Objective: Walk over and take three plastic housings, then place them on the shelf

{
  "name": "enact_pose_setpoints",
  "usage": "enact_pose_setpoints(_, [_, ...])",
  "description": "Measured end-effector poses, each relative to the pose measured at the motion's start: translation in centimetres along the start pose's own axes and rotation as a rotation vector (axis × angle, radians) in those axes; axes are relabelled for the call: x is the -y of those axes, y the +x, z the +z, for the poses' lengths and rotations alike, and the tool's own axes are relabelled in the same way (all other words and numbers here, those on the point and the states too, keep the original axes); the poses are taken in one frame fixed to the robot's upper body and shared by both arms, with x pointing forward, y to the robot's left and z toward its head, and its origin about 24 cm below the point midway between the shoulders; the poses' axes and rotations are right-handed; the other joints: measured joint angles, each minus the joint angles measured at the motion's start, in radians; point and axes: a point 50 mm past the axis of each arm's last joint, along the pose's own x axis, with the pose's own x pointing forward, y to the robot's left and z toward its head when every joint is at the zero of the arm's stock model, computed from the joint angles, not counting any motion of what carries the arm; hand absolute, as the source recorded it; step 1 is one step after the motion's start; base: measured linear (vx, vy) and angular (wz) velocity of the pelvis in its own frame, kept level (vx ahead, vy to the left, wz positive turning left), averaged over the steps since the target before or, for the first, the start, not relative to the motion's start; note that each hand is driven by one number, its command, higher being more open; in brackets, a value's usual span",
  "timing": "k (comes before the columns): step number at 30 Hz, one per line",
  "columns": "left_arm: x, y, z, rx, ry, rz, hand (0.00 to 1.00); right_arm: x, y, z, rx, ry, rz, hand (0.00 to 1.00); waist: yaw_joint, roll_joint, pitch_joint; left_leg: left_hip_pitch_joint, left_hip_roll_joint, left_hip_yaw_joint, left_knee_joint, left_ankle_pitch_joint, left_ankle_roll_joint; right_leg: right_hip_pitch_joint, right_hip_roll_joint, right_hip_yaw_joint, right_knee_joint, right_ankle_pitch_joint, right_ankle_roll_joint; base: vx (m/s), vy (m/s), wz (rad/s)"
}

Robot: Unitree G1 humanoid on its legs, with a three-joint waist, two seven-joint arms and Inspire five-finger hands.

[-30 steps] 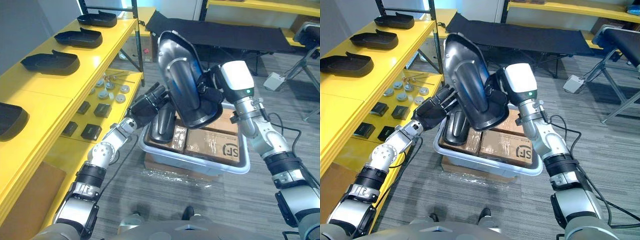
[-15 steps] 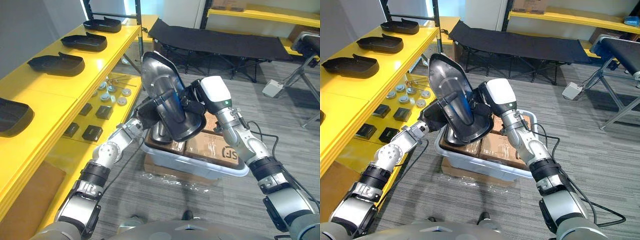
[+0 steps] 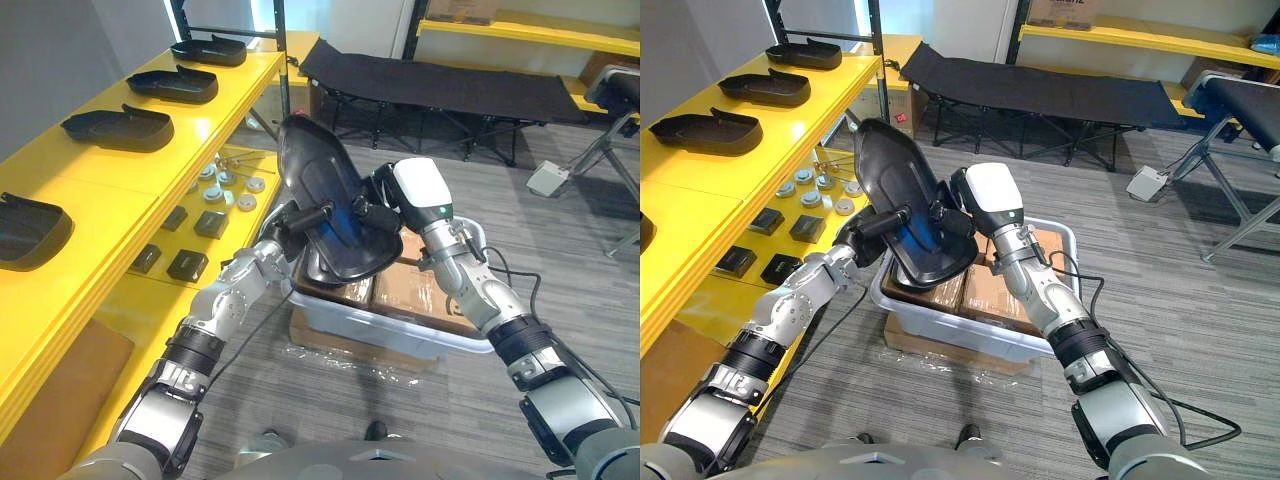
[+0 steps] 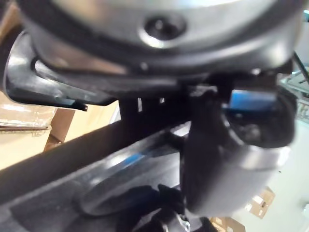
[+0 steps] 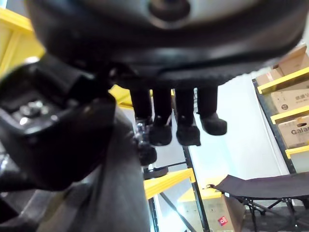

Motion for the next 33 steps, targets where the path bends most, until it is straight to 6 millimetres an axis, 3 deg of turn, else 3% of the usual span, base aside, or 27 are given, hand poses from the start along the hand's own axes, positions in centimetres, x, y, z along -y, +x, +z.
enact_pose_setpoints(8, [1.2, -1.2, 1.1, 0.167, -0.012, -0.025, 0.0, 1.9, 0.0, 1.4, 0.011, 0.073, -0.159, 0.0, -0.002, 0.003, -0.002, -0.014, -0.003, 0.012, 0.017, -0.015, 0.002, -0.013, 0.001, 0.006, 0.005, 0.0, 0.0, 0.01, 0.008, -0.04])
enact_pose_setpoints(9, [1.3, -1.5, 1.2, 0.191, -0.023, -0.026, 0.0, 2.1, 0.0, 1.6, 0.015, 0.083, -0.182, 1.0, -0.004, 0.003, -0.002, -0.014, -0.003, 0.013, 0.017, -0.015, 0.002, -0.013, 0.001, 0.006, 0.005, 0.0, 0.0, 0.04, 0.029, -0.02])
enact_pose_setpoints(12, [1.7, -1.8, 1.0, 0.232, -0.058, -0.028, 0.0, 2.4, -0.4, 2.0, 0.01, 0.119, -0.225, 1.0, -0.004, 0.006, -0.003, -0.014, -0.003, 0.013, 0.017, -0.016, 0.002, -0.013, 0.002, 0.006, 0.005, 0.0, 0.0, 0.01, 0.01, 0.0])
enact_pose_setpoints(18, [1.4, -2.7, 0.6, 0.343, -0.219, 0.02, 0.0, 1.9, -1.5, 3.7, -0.03, 0.383, -0.317, 1.0, -0.006, 0.018, -0.01, -0.014, -0.003, 0.015, 0.016, -0.017, 0.001, -0.016, 0.002, 0.005, 0.004, -0.001, 0.001, 0.0, 0.0, 0.0])
enact_pose_setpoints(21, [1.5, -3.2, 2.3, 0.48, -0.261, 0.049, 0.0, 0.7, -2.4, 4.9, -0.024, 0.465, -0.283, 1.0, -0.007, 0.02, -0.011, -0.015, -0.002, 0.017, 0.016, -0.017, 0.001, -0.018, 0.001, 0.005, 0.0, -0.003, -0.001, 0.0, 0.0, 0.0])
enact_pose_setpoints(27, [2.5, -5.3, 4.9, 0.69, -0.117, 0.092, 0.0, 1.2, -2.3, 5.3, -0.073, 0.591, -0.348, 1.0, -0.004, 0.028, -0.016, -0.017, -0.002, 0.016, 0.016, -0.017, 0.0, -0.026, 0.0, 0.001, 0.0, -0.006, -0.003, 0.02, 0.013, 0.0])
enact_pose_setpoints(33, [1.3, -7.8, 6.2, 0.853, 0.168, 0.385, 0.0, 0.9, -4.1, 3.0, -0.276, 0.703, -0.402, 1.0, -0.007, 0.032, -0.018, -0.022, -0.002, 0.015, 0.014, -0.018, 0.0, -0.032, 0.001, 0.0, 0.0, -0.008, -0.002, 0.04, 0.022, 0.0])
